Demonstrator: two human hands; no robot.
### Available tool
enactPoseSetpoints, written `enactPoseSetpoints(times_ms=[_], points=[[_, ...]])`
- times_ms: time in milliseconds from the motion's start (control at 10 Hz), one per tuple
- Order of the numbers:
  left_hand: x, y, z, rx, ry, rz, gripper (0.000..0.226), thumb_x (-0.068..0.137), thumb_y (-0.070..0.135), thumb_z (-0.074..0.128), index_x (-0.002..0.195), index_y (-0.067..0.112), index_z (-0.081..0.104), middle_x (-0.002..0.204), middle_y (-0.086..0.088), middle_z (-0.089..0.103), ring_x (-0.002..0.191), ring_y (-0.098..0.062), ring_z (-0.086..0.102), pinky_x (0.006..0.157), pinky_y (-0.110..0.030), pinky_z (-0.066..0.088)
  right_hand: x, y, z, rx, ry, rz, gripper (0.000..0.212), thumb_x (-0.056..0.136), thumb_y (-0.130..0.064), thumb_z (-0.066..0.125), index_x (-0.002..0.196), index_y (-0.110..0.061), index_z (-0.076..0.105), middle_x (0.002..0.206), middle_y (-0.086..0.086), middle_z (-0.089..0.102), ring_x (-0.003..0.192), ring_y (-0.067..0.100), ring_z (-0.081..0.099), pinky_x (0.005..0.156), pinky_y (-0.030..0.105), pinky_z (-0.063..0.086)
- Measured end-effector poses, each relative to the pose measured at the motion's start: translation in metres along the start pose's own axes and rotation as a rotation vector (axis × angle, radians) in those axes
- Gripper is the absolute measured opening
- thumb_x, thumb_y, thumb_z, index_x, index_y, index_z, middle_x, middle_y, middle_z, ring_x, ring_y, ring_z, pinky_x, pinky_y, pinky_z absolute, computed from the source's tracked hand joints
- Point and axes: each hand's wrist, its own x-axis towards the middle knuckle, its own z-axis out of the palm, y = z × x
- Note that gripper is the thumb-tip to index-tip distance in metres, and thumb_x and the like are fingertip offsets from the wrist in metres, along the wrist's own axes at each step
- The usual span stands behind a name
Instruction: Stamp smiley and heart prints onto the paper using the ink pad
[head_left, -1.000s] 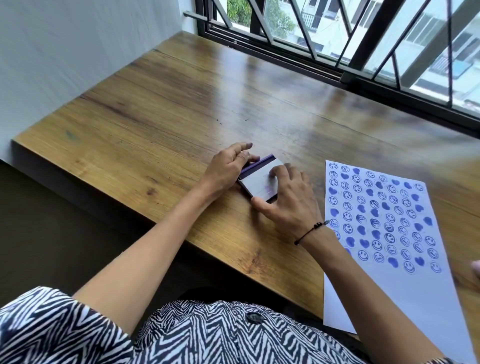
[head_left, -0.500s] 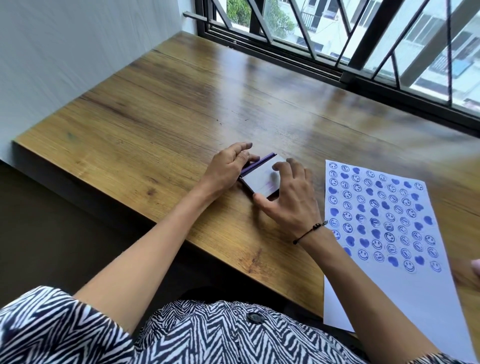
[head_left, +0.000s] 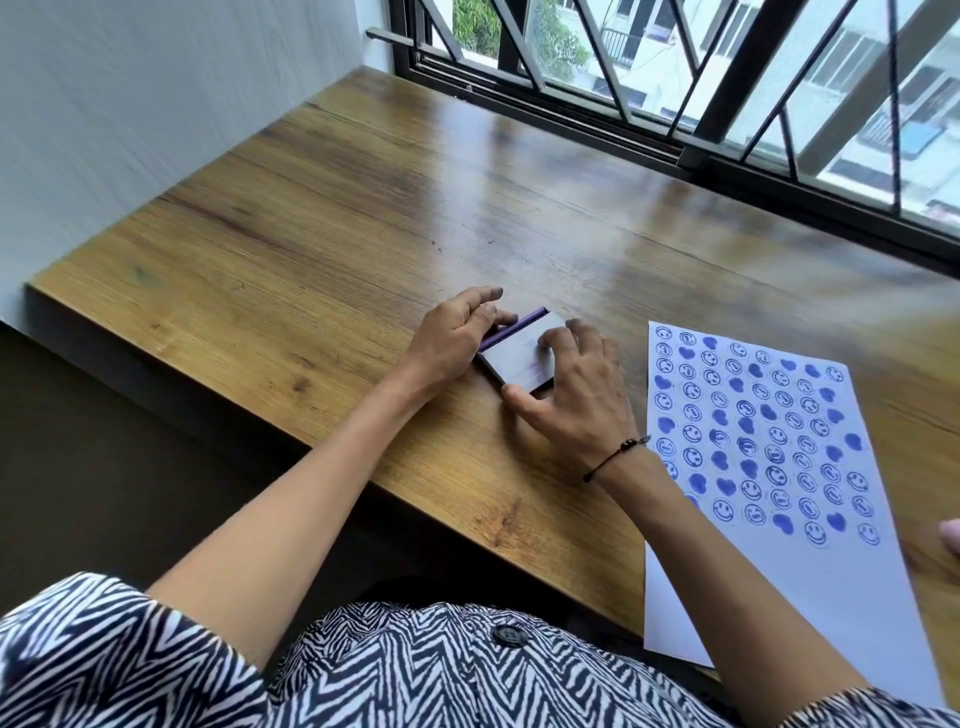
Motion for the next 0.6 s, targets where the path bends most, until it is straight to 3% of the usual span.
enactPoseSetpoints(times_ms=[100,300,400,500,600], points=[[-0.002,0.003,0.001,-0.036,-0.005,-0.016,0.03,0.095,0.017,0.039,0.123,0.01,0.048,0.11,-0.013,0.068,0.106,-0.019,0.061,0.102,-0.037,0.044,0.004,-0.001,0.0,-0.009,-0.009,-0.017,0.056,0.071,-0.044,0.063,0.112,-0.009,0.047,0.132,0.017,0.043,0.115,0.035,0.039,0.095,0.039,0.035],[-0.001,0.006,0.001,-0.015,-0.003,-0.008,0.03,0.095,0.015,0.039,0.123,0.009,0.048,0.113,-0.013,0.067,0.107,-0.013,0.059,0.098,-0.024,0.041,0.01,-0.001,-0.001,0.007,-0.028,-0.015,0.058,0.071,-0.048,0.065,0.112,-0.012,0.047,0.131,0.013,0.043,0.114,0.031,0.038,0.091,0.035,0.034],[0.003,0.004,0.001,-0.005,-0.002,-0.004,0.03,0.094,0.016,0.04,0.123,0.01,0.049,0.112,-0.012,0.068,0.108,-0.014,0.06,0.1,-0.027,0.041,0.011,0.001,0.002,0.026,-0.028,-0.007,0.062,0.07,-0.051,0.065,0.114,-0.013,0.045,0.132,0.012,0.041,0.115,0.03,0.038,0.091,0.035,0.034],[0.008,0.008,0.002,0.041,-0.016,0.002,0.03,0.094,0.015,0.04,0.123,0.009,0.048,0.111,-0.014,0.067,0.104,-0.019,0.061,0.097,-0.031,0.044,0.009,0.0,0.001,0.057,-0.03,-0.029,0.074,0.068,-0.05,0.068,0.126,-0.015,0.037,0.132,0.012,0.042,0.116,0.03,0.041,0.097,0.038,0.036],[0.021,0.016,0.005,0.124,0.002,0.001,0.03,0.094,0.014,0.041,0.123,0.007,0.049,0.116,-0.018,0.063,0.099,-0.023,0.062,0.088,-0.026,0.049,0.01,0.014,-0.009,0.24,0.088,0.044,0.082,0.068,-0.042,0.072,0.134,-0.013,0.031,0.131,0.013,0.045,0.119,0.03,0.042,0.102,0.042,0.036]])
